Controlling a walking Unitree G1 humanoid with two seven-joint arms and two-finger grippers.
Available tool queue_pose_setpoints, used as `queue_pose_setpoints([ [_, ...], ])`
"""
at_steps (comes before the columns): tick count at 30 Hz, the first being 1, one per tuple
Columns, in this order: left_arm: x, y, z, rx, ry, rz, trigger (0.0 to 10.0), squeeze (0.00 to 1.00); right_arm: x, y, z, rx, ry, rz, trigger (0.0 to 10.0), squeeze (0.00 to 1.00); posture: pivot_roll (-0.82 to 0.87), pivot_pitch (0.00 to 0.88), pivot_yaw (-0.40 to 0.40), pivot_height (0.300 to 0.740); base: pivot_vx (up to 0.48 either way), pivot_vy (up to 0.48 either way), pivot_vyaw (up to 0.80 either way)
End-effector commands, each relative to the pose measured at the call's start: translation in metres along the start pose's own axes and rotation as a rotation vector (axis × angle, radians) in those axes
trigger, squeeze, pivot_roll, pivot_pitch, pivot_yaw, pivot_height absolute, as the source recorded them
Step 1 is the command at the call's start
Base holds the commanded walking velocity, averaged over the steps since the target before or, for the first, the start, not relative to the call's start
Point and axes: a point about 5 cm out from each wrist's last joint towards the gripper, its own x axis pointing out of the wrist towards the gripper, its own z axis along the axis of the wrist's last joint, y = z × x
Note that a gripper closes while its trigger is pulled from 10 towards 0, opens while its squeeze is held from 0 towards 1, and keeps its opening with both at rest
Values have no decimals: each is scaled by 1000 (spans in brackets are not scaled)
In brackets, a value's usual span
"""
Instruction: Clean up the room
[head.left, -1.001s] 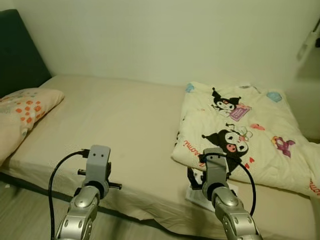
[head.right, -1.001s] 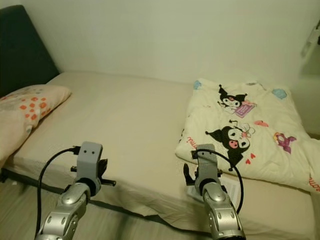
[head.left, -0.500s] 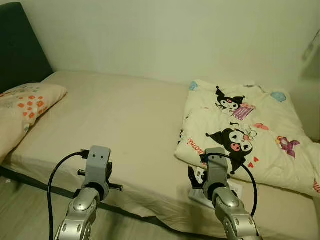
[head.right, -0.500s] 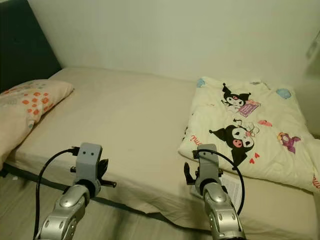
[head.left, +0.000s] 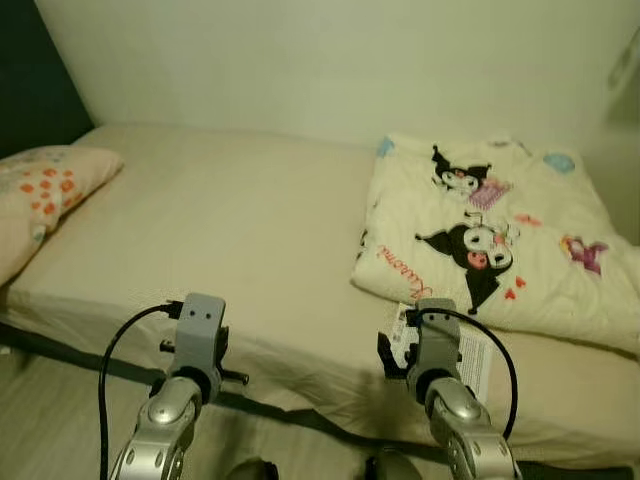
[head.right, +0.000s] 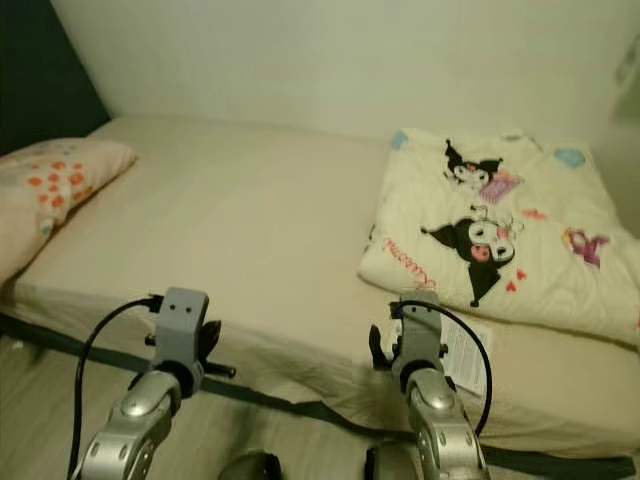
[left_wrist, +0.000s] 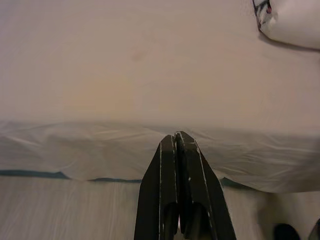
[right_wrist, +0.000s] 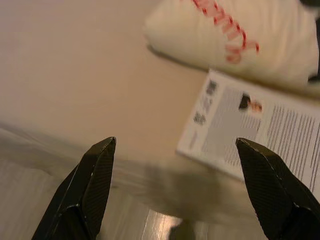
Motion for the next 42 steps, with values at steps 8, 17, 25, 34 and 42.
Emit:
queue_pose_setpoints([
  [8,-1,1,-1,9,16,-16,10000,0,-4,-3,-2,28,-5,-21,10000,0,-100,150,63,570,0,0,0],
  [17,-1,-1,-2,20,22,-25,10000,0,-6,-5,-4,32,-2,-31,10000,0,-101,159,67,540,0,0,0],
  [25,-2,1,-2,25,25,-26,10000,0,-9,-11,-3,76,-31,-67,10000,0,-99,168,72,505,0,0,0],
  [34,-2,2,0,19,6,-25,10000,0,-8,-25,5,191,-93,-155,10000,0,-108,182,87,505,0,0,0],
  [42,-1,3,1,44,4,-38,10000,0,-2,-17,1,414,-51,-62,10000,0,-109,187,88,505,0,0,0],
])
